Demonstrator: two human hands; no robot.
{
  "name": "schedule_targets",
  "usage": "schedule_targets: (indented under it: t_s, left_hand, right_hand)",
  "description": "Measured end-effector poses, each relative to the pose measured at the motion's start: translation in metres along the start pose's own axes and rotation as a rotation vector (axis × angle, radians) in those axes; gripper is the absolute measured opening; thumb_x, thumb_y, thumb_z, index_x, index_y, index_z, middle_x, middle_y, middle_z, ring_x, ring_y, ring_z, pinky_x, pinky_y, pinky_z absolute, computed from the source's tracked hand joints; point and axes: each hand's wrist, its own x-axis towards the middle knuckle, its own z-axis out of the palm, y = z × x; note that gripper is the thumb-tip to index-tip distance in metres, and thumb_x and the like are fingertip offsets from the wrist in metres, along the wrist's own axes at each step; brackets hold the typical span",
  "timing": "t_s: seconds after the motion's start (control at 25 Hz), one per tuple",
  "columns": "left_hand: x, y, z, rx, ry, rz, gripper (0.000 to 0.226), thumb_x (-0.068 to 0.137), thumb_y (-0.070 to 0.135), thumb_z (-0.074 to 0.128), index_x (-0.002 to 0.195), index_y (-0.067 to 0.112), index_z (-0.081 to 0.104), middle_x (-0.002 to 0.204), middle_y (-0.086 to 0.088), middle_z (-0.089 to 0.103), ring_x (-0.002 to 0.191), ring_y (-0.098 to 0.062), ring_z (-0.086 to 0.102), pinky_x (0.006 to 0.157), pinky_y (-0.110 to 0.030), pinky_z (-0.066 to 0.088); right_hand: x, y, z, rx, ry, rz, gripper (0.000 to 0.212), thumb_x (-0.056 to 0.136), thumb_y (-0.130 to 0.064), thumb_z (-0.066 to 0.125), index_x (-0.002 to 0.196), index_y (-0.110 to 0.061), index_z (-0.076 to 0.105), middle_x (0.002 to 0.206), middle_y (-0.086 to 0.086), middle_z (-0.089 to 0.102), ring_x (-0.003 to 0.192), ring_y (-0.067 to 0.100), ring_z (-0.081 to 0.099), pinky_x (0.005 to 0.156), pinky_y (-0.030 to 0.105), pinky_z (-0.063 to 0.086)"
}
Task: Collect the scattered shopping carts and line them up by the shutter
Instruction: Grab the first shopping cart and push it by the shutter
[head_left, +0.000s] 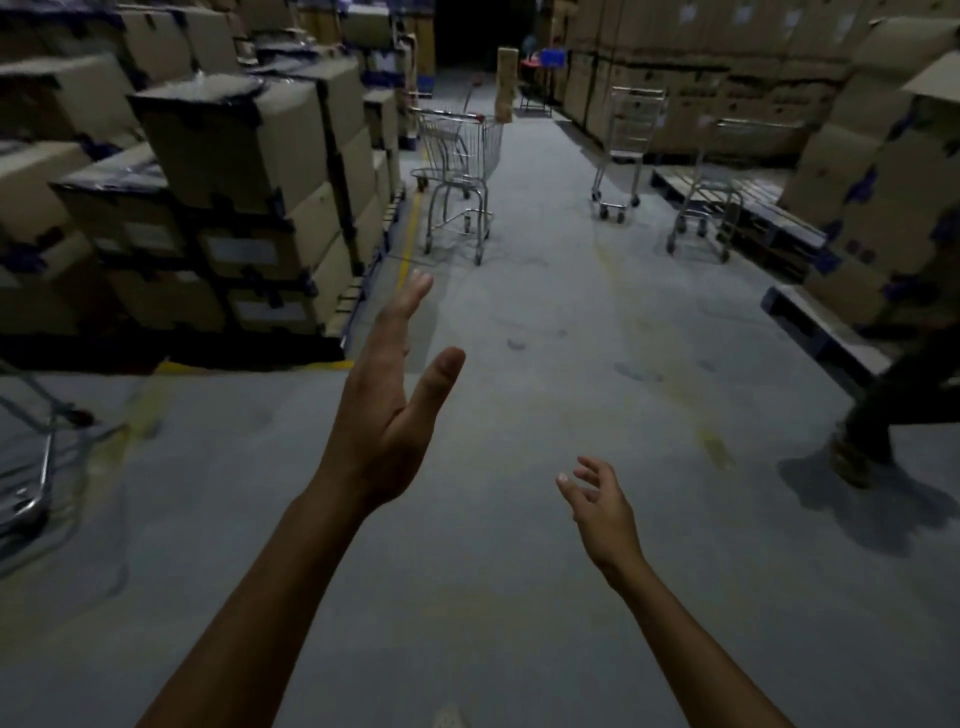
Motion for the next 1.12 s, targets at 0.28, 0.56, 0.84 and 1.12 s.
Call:
schedule_targets:
  t_s: [0.28, 0.56, 0.84, 1.12]
  left_hand:
    - [0.201, -0.201, 0.061, 0.030, -0.035, -0.337, 0.072, 0.086, 0.070, 0.041, 0.147, 0.033, 0.029, 0.153, 0.007, 0.034, 0.138, -0.011, 0.034, 0.111, -0.042, 0.035]
    - [0.360, -0.414, 0.175, -0.004, -0.048, -0.622, 0.071, 0.089, 0.059, 0.046, 0.150, 0.027, 0.027, 0.155, 0.002, 0.033, 0.139, -0.015, 0.035, 0.110, -0.036, 0.033]
    - [0.626, -0.469, 0.204, 0.000, 0.020, -0.402, 0.062, 0.093, 0.057, 0.044, 0.148, 0.032, 0.028, 0.147, 0.019, 0.032, 0.137, 0.001, 0.030, 0.112, -0.032, 0.032]
    - [0.823, -0.527, 0.201, -0.037, 0.082, -0.059, 0.075, 0.089, 0.067, 0.037, 0.149, 0.022, 0.030, 0.152, 0.012, 0.035, 0.139, 0.001, 0.032, 0.110, -0.018, 0.033]
  right_hand:
    - [0.218, -0.152, 0.057, 0.145, -0.015, -0.232, 0.046, 0.088, -0.042, 0.065, 0.129, -0.029, 0.049, 0.126, -0.009, 0.055, 0.107, 0.003, 0.057, 0.084, 0.026, 0.053]
    - [0.467, -0.211, 0.091, 0.238, -0.102, -0.445, 0.043, 0.085, -0.044, 0.060, 0.126, -0.038, 0.046, 0.131, -0.017, 0.053, 0.113, -0.002, 0.054, 0.077, 0.009, 0.048]
    - [0.758, -0.212, 0.143, 0.178, -0.156, -0.233, 0.039, 0.090, -0.034, 0.065, 0.126, -0.032, 0.049, 0.126, -0.006, 0.057, 0.104, 0.004, 0.058, 0.080, 0.016, 0.051]
    - [0.986, -0.182, 0.240, 0.100, -0.246, -0.064, 0.039, 0.090, -0.042, 0.063, 0.125, -0.029, 0.052, 0.124, -0.002, 0.058, 0.100, 0.006, 0.060, 0.089, 0.039, 0.054]
